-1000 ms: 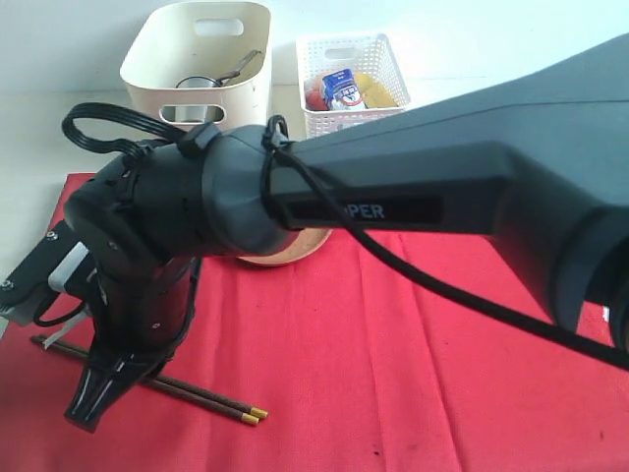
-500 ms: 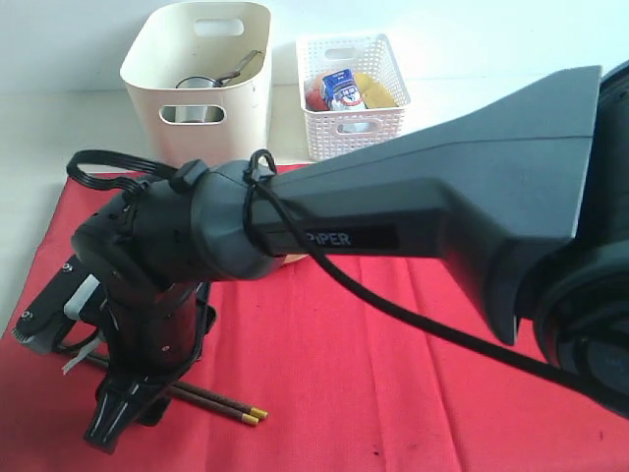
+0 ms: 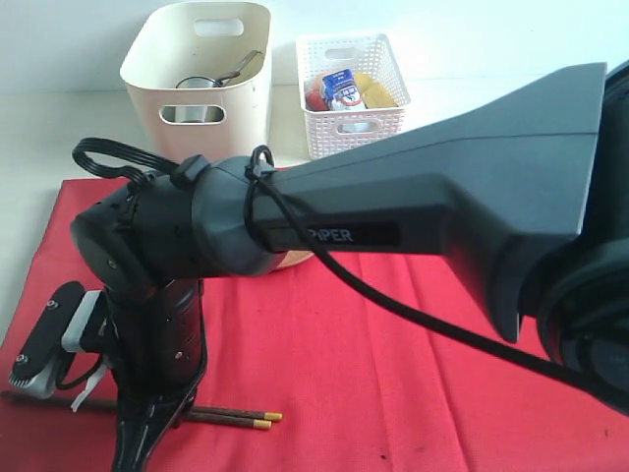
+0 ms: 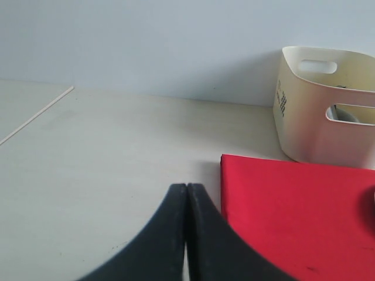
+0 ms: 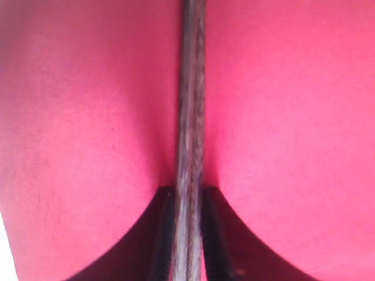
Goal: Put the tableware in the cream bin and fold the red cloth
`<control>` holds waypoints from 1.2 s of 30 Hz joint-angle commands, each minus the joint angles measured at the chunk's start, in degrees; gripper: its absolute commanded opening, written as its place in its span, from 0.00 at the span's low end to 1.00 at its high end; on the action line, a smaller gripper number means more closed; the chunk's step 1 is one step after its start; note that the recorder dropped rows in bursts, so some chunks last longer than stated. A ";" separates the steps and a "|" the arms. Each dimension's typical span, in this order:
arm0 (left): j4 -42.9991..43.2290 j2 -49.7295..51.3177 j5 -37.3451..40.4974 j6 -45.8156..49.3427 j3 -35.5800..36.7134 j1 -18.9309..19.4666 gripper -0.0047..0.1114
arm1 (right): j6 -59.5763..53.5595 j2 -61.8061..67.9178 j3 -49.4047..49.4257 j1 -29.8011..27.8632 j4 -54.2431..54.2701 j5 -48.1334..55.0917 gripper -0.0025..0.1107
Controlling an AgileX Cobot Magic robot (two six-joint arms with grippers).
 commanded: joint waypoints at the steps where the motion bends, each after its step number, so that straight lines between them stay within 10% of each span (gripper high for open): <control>1: -0.17 0.17 -0.26 -0.14 -0.02 0.23 0.05 | -4.49 0.62 0.48 0.05 -0.17 4.64 0.02; 23: -0.17 0.17 -0.26 -0.14 -0.02 0.23 0.05 | 4.33 -5.56 0.48 -2.74 -6.86 2.10 0.02; 36: -0.17 0.17 -0.26 -0.14 -0.02 0.23 0.05 | 5.03 -1.05 0.48 2.03 -8.62 -4.75 0.41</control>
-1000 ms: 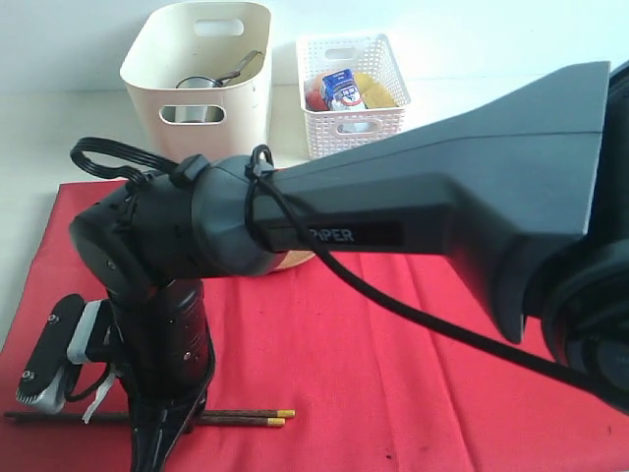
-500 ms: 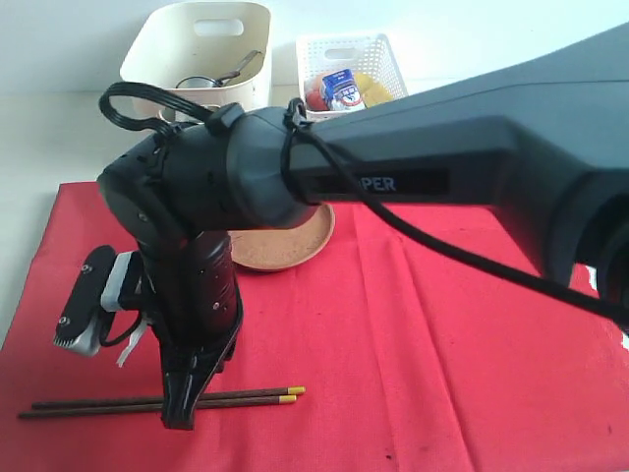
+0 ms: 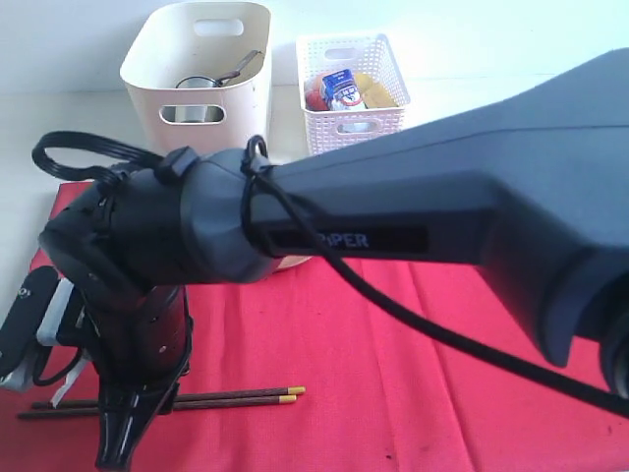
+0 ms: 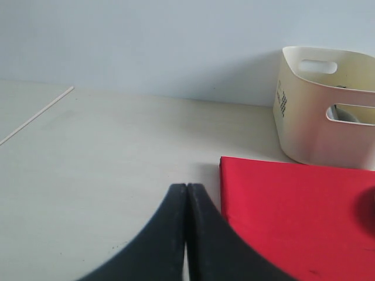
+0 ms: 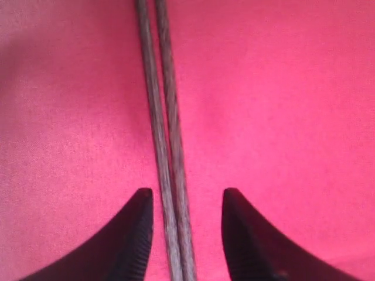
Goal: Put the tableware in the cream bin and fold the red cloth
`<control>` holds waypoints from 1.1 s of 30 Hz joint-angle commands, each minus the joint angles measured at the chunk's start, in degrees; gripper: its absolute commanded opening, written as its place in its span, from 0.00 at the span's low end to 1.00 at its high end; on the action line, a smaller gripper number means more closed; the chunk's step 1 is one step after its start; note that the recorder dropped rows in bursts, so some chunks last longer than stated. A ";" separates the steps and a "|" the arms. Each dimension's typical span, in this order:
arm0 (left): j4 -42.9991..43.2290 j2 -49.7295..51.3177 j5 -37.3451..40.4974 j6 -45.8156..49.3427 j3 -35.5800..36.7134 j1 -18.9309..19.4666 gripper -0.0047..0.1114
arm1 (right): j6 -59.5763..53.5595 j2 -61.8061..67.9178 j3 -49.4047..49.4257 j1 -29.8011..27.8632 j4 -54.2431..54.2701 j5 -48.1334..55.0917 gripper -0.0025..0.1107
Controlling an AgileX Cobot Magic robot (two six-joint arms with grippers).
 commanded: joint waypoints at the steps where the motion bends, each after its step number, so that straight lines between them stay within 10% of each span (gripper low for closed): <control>1: -0.17 0.17 -0.26 -0.14 -0.02 0.23 0.05 | -0.86 2.31 0.35 0.06 -0.67 0.00 0.42; 8: -0.17 0.17 -0.26 -0.14 -0.02 0.23 0.05 | -4.58 4.85 0.35 0.06 1.19 3.46 0.38; 14: -0.17 0.17 -0.26 -0.14 -0.02 0.23 0.05 | -9.33 4.85 0.35 0.06 4.19 6.36 0.02; 33: -0.17 0.17 -0.26 -0.14 -0.02 0.23 0.05 | -9.76 -0.85 0.35 -3.07 -0.24 6.13 0.02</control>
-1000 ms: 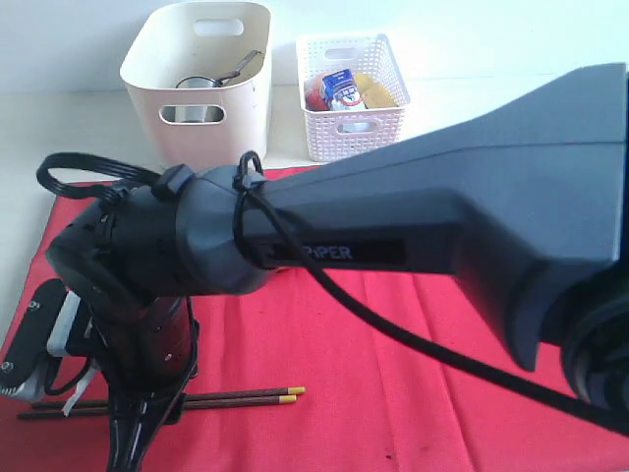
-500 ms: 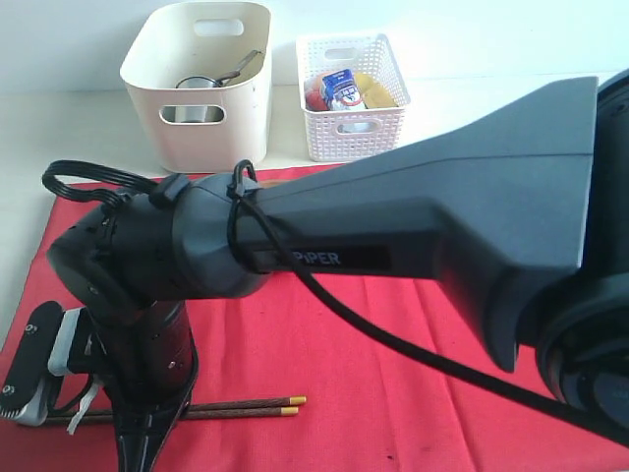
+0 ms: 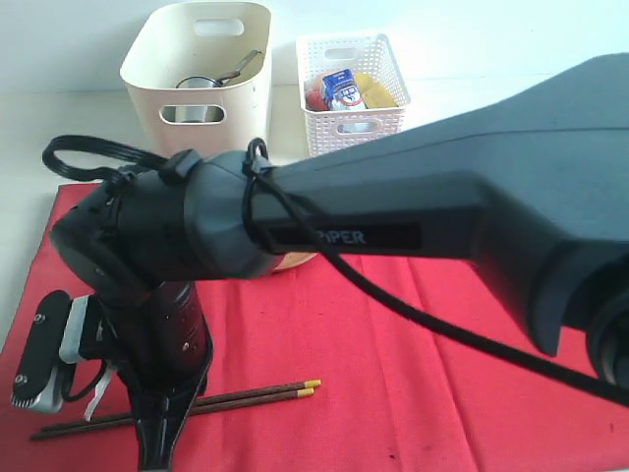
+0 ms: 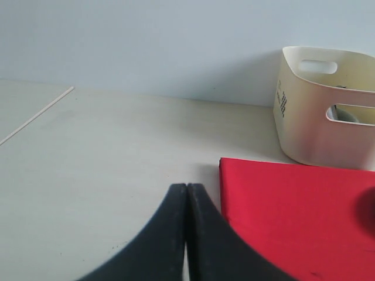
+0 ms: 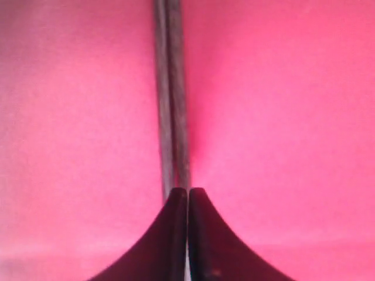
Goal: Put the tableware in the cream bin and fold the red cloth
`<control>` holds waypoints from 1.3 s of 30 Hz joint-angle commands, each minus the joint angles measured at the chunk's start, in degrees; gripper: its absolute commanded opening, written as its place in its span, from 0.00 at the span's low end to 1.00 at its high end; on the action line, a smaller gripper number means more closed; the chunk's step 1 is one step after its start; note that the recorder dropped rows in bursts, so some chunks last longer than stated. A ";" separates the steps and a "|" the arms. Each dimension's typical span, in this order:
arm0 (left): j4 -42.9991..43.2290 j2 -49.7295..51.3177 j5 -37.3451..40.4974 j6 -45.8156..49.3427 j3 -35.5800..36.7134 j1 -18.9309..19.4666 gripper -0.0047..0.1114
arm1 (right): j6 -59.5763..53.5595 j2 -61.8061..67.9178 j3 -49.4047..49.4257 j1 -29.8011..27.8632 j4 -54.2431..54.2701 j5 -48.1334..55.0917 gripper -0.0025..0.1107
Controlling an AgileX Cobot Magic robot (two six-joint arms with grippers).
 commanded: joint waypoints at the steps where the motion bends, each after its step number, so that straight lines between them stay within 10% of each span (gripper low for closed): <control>1: -0.17 0.17 -0.26 -0.14 -0.02 0.23 0.05 | -0.43 -1.13 0.33 -2.60 -1.01 0.18 0.02; 11: -0.17 0.17 -0.26 -0.14 -0.02 0.23 0.05 | 6.08 -1.13 0.33 -2.18 -0.80 1.27 0.03; 24: -0.17 0.17 -0.26 -0.14 -0.02 0.23 0.05 | 3.18 -0.49 0.33 1.88 0.53 0.37 0.52; 32: -0.17 0.17 -0.26 -0.14 -0.02 0.23 0.05 | 0.46 3.19 0.33 1.88 1.08 0.48 0.48; 39: -0.17 0.17 -0.26 -0.14 -0.02 0.23 0.05 | -0.01 3.60 0.33 1.88 1.16 0.60 0.18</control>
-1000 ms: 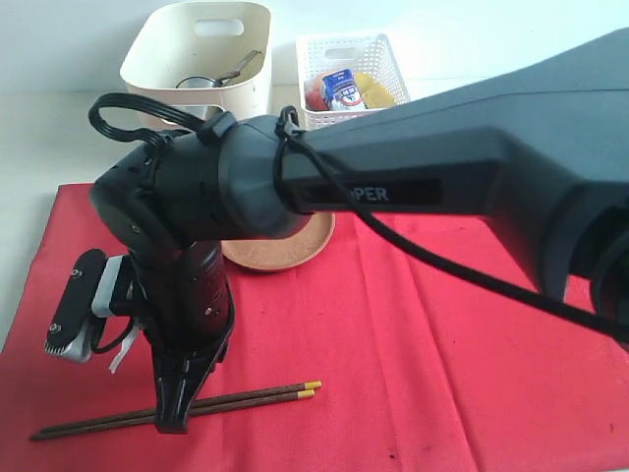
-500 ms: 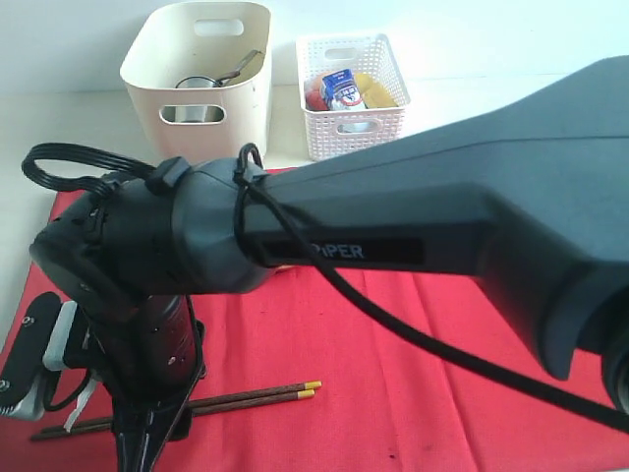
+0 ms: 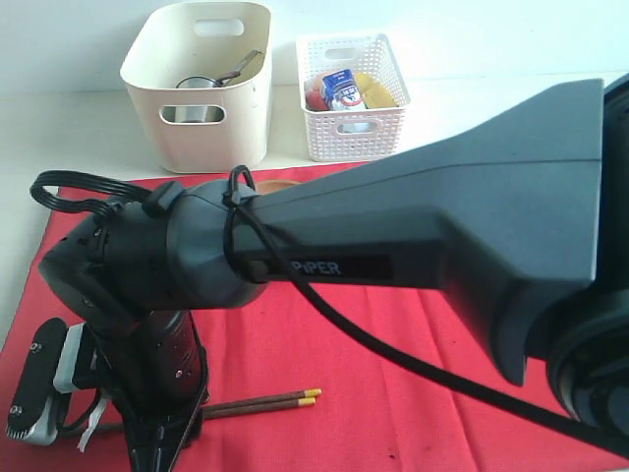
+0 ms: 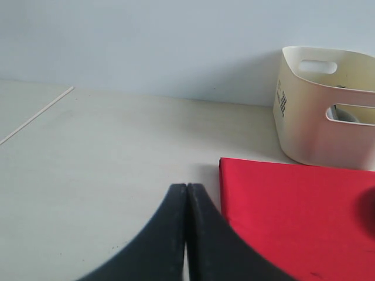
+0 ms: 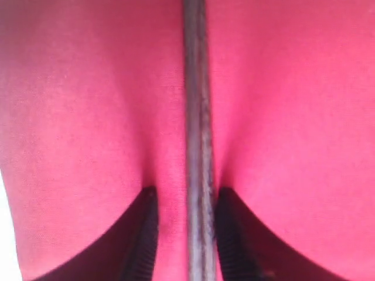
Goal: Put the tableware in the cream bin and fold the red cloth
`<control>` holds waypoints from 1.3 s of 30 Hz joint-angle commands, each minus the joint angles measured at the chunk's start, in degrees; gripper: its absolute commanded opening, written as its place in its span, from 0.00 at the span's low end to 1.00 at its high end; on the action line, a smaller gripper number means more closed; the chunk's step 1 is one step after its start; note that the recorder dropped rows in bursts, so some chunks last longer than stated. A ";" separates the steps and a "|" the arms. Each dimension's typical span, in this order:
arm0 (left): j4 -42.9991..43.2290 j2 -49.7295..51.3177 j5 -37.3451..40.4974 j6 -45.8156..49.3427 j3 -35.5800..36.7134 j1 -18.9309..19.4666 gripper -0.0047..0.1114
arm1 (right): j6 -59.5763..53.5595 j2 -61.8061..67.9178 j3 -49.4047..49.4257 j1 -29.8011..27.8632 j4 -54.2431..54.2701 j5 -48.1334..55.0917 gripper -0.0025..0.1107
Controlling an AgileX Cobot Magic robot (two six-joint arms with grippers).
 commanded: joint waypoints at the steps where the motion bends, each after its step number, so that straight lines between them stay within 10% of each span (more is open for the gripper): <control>1: -0.17 0.17 -0.26 -0.14 -0.02 0.23 0.05 | -0.77 1.25 0.33 0.06 0.03 0.08 0.13; 4: -0.17 0.17 -0.26 -0.14 -0.02 0.23 0.05 | -1.59 1.25 0.33 0.06 -0.08 0.08 0.02; 39: -0.17 0.17 -0.26 -0.14 -0.02 0.23 0.05 | -3.06 -5.21 0.33 -2.29 -4.01 -2.80 0.02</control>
